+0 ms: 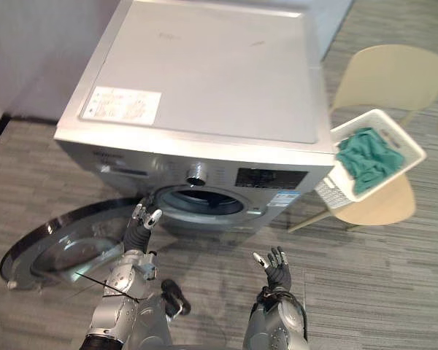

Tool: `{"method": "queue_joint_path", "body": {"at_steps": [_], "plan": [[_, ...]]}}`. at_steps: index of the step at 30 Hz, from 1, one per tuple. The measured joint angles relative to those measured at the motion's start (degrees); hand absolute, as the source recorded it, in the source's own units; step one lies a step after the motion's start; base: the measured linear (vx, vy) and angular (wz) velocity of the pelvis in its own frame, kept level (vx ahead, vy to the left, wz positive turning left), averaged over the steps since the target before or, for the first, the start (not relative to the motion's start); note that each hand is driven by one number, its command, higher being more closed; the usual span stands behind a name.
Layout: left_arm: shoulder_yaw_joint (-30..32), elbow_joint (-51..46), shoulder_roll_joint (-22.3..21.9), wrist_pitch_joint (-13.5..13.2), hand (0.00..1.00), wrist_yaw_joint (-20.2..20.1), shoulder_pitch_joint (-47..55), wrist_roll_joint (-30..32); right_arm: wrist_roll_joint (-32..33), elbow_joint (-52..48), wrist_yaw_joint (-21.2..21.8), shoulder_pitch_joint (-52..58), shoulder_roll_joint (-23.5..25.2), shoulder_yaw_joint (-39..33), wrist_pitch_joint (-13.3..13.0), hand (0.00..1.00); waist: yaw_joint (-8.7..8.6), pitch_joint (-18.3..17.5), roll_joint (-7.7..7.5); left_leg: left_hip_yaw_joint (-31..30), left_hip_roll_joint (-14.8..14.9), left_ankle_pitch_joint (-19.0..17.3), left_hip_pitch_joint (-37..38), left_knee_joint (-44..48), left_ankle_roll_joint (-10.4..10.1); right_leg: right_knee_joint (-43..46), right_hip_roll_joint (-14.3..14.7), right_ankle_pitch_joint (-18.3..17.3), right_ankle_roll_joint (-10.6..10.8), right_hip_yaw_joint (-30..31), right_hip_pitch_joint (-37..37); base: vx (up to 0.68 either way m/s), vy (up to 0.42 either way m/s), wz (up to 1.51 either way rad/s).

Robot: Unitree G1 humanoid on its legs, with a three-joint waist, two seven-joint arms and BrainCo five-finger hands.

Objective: Pick up the laundry basket with both hands and put the clothes into the washing machine.

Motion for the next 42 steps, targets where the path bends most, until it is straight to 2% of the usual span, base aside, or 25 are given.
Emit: {"method": "queue_joint_path", "body": {"at_steps": [2, 3, 4, 5, 7, 10, 13, 15, 17, 18, 20, 21, 22, 24, 26, 28, 29, 31, 32, 34, 35, 36, 38, 41, 42], "plan": [[0.7, 1.6, -0.1, 0.4, 0.0, 0.1, 1.2, 0.0, -1.7, 0.0, -1.0, -0.3, -0.1, -0.9, -0.3, 0.0, 0.12, -2.0, 0.02, -1.4, -2.9, 0.1, 0.9, -1.7, 0.1, -3.0, -0.2, 1.2, -0.4, -1.7, 0.2, 0.02, 0.069, -0.9], [0.7, 4.0, -0.7, 0.6, 0.0, 0.1, 1.2, 0.0, -2.1, 0.1, -1.9, -0.9, -0.3, -1.8, -0.2, 0.0, 0.94, -4.3, 1.2, -1.5, -2.7, 1.7, 1.2, -4.8, 1.3, -11.4, 1.5, 2.1, 0.1, -0.9, 3.0, 0.0, 0.035, -1.1], [1.0, 4.7, -1.1, 0.7, 0.0, 0.1, 1.2, -0.1, -2.4, -0.1, -2.2, -1.4, -0.2, -2.6, -0.3, 0.0, 1.19, -4.9, 1.4, 0.3, -2.5, 2.4, 1.7, -5.4, 2.0, -10.5, 1.3, 0.5, -1.4, -1.4, 3.3, 0.09, -0.011, -0.9], [1.2, 5.3, -0.9, 1.0, 0.0, 0.7, 0.7, -0.2, -3.5, -0.6, -3.1, -1.5, 0.1, -2.8, -0.7, 0.0, 0.2, -5.6, 0.72, 2.0, -2.8, 2.9, 2.3, -5.0, 1.9, -6.7, 0.1, -2.2, -0.9, -1.8, 4.7, 0.12, -0.063, -0.74], [1.3, 5.5, -0.2, 1.0, 0.0, 1.4, 0.4, -0.4, -4.3, -1.6, -3.8, -1.9, 0.1, -2.6, -0.7, 0.0, 0.55, -6.4, -0.5, 4.5, -1.9, 2.8, 2.3, -2.5, 2.1, -11.9, 0.7, -3.5, 2.0, -1.1, 7.0, 0.09, -0.096, -0.82], [0.5, 5.6, -0.5, 1.2, 0.0, 2.5, 0.5, -0.7, -6.5, -8.9, -6.0, -1.6, 0.0, -2.6, -0.8, 0.0, 0.48, -6.5, 0.19, 6.5, 1.6, 3.1, 3.7, 0.3, 1.6, -19.4, 3.6, -4.4, 6.0, -0.9, 10.7, 0.03, -0.211, -0.68], [0.2, 5.7, -1.5, 1.2, 0.0, 3.7, 1.5, -0.9, -12.2, -15.1, -8.6, -0.3, -0.7, -2.3, -1.0, 0.0, -0.07, -6.6, 1.7, 7.0, 6.5, 4.9, 8.3, 0.0, -1.3, -22.8, 9.2, -3.8, 5.0, 0.7, 14.5, -0.01, -0.212, -0.62], [-0.2, 5.7, -3.0, 1.0, 0.0, 3.8, 3.5, -2.1, -18.1, -20.7, -10.9, -0.5, -1.7, -1.7, -1.3, 0.0, 0.01, -7.3, 3.52, 7.0, 9.0, 5.2, 11.2, 0.2, -1.6, -22.7, 12.0, -3.4, 4.2, 4.6, 15.1, 0.01, -0.205, -1.07], [-0.4, 5.7, -4.1, 0.9, 0.0, 3.9, 5.2, -2.6, -22.4, -25.1, -13.6, -2.2, -3.2, -1.7, -1.6, 0.0, -0.13, -7.2, 4.74, 1.0, 9.4, 6.0, 12.0, 3.2, -0.5, -22.7, 13.0, -3.1, 3.1, 9.1, 15.1, 0.02, -0.119, -1.08], [-0.7, 5.7, -4.2, 0.9, 0.0, 4.0, 5.5, -2.6, -23.5, -26.1, -14.8, -2.6, -3.5, -1.8, -1.9, 0.0, 0.02, -6.9, 4.52, -1.4, 9.0, 5.9, 11.3, 4.6, -0.4, -22.7, 12.9, -3.0, 2.9, 10.4, 15.1, -0.02, 0.009, -0.98], [-2.3, 5.7, -4.2, 0.3, 0.0, 4.9, 5.5, -2.5, -29.7, -29.4, -19.4, -3.3, -3.5, -3.1, -3.1, 0.0, 0.57, -6.8, 5.55, -9.5, 4.6, 1.4, 10.2, 7.9, -0.7, -22.9, 11.7, -3.1, 2.4, 13.0, 15.2, -0.04, 0.128, -0.71], [-2.6, 5.7, -4.2, -0.1, 0.0, 5.1, 5.5, -2.5, -33.2, -29.9, -22.6, -4.0, -3.4, -3.4, -3.2, 0.0, 0.63, -6.8, 5.92, -11.2, 1.9, -1.5, 10.8, 6.1, 0.6, -22.9, 11.5, -3.1, 2.5, 13.8, 15.0, -0.02, 0.118, -0.38], [-2.6, 5.7, -4.2, -0.1, 0.0, 5.2, 5.5, -2.5, -34.2, -30.1, -23.8, -4.3, -3.5, -3.4, -3.2, 0.0, 0.69, -6.9, 6.05, -12.2, 0.7, -2.2, 11.8, 4.2, 0.3, -22.9, 11.4, -3.1, 2.5, 14.1, 14.9, -0.01, 0.14, -0.22], [-2.5, 5.7, -4.4, -0.2, 0.0, 6.3, 5.3, -2.5, -38.2, -33.2, -27.8, -5.3, -3.7, -3.7, -2.3, 0.0, 1.43, -7.2, 7.72, -13.6, -2.1, -5.1, 14.5, -3.1, -4.1, -22.9, 11.1, -1.9, 4.1, 14.5, 12.9, -0.01, 0.189, -0.23], [-2.4, 6.4, -4.5, 0.1, 0.0, 7.5, 5.8, -2.5, -41.8, -34.2, -31.0, -6.6, -3.2, -3.6, -1.1, 0.0, 2.84, -6.6, 7.66, -15.3, -3.7, -4.8, 15.1, -4.4, -4.6, -25.7, 10.7, 1.4, 3.5, 14.1, 13.4, -0.04, 0.173, -0.41], [-2.2, 6.4, -3.7, 0.1, 0.0, 7.7, 6.0, -2.5, -44.0, -35.2, -32.8, -6.7, -2.1, -3.7, -0.3, 0.0, 3.81, -6.0, 5.67, -17.2, -5.9, -6.9, 15.7, -4.1, -2.8, -28.1, 9.1, 1.6, 3.8, 13.2, 15.8, -0.02, 0.1, -0.13], [-2.5, 6.3, -3.7, 0.1, 0.0, 7.7, 5.8, -2.5, -45.2, -36.7, -33.6, -6.3, -1.4, -4.1, 0.4, 0.0, 4.02, -5.9, 5.3, -19.7, -7.7, -8.7, 15.8, -4.0, -2.6, -27.0, 7.6, 0.4, 5.5, 12.9, 16.0, -0.02, 0.144, 0.21], [-3.8, 6.2, -3.8, 0.9, 0.0, 7.4, 5.6, -2.2, -47.3, -39.0, -33.8, -3.8, -1.4, -4.9, 1.9, 0.0, 3.81, -5.7, 4.89, -21.3, -8.9, -9.2, 16.7, -4.1, -3.2, -13.8, 5.9, -1.9, 8.9, 12.8, 11.4, -0.02, 0.224, 0.4], [-4.7, 6.0, -3.1, 1.4, 0.0, 7.3, 5.6, -1.3, -48.6, -40.5, -33.4, -2.4, -0.5, -5.0, 2.5, 0.0, 3.08, -5.6, 4.25, -22.4, -9.8, -9.6, 17.4, -4.0, -3.1, -2.1, 4.6, -2.0, 10.9, 13.8, 6.6, 0.0, 0.154, 0.47], [-4.8, 5.7, -1.5, 2.8, 0.0, 7.0, 5.6, 0.9, -50.1, -41.0, -32.7, -2.1, 0.1, -5.1, 3.2, 0.0, 2.31, -4.7, 1.31, -24.2, -10.9, -9.9, 18.8, -4.0, -2.6, 9.4, 3.1, 0.7, 12.4, 16.1, 2.3, 0.05, 0.029, 0.51], [-4.8, 5.4, -0.9, 3.3, 0.0, 6.7, 5.6, 2.3, -51.5, -41.0, -32.6, -2.1, 0.1, -5.5, 3.6, 0.0, 2.06, -4.5, 0.8, -25.1, -11.0, -9.8, 18.9, -4.0, -2.7, 12.2, 2.8, 2.2, 12.2, 16.0, 1.2, 0.1, -0.031, 0.59], [-4.4, 5.1, -0.9, 3.7, 0.0, 6.4, 5.6, 3.4, -52.5, -41.0, -32.4, -2.2, 0.0, -6.1, 3.9, 0.0, 1.54, -4.7, 0.38, -26.2, -10.5, -9.6, 19.2, -4.0, -3.0, 13.6, 2.5, 2.0, 10.4, 15.8, 0.6, 0.17, -0.049, 0.59], [-4.2, 4.1, -1.3, 3.9, 0.0, 6.1, 5.4, 4.2, -55.4, -42.5, -30.3, -2.7, -0.5, -8.2, 5.7, 0.0, 1.53, -4.8, 0.64, -28.8, -10.1, -9.5, 18.1, -4.3, -3.2, 8.8, 2.3, -5.6, 4.7, 16.0, 0.5, 0.19, -0.099, 0.59], [-4.2, 4.1, -1.8, 4.0, 0.0, 5.8, 5.3, 4.3, -57.4, -43.0, -29.0, -3.8, -0.8, -11.3, 9.0, 0.0, 1.68, -4.0, 2.1, -32.0, -8.5, -9.1, 18.1, -4.5, -4.1, -4.7, 2.2, -5.6, 3.1, 19.3, 0.6, 0.17, -0.2, 0.43], [-4.2, 4.1, -1.9, 4.3, 0.0, 5.8, 5.3, 4.4, -58.2, -43.3, -28.9, -3.7, -0.9, -11.8, 10.4, 0.0, 1.66, -4.2, 1.75, -32.7, -7.4, -9.1, 18.2, -4.0, -5.2, -8.9, 2.0, -4.2, 2.0, 19.9, 1.0, 0.24, -0.369, 0.51]]}}
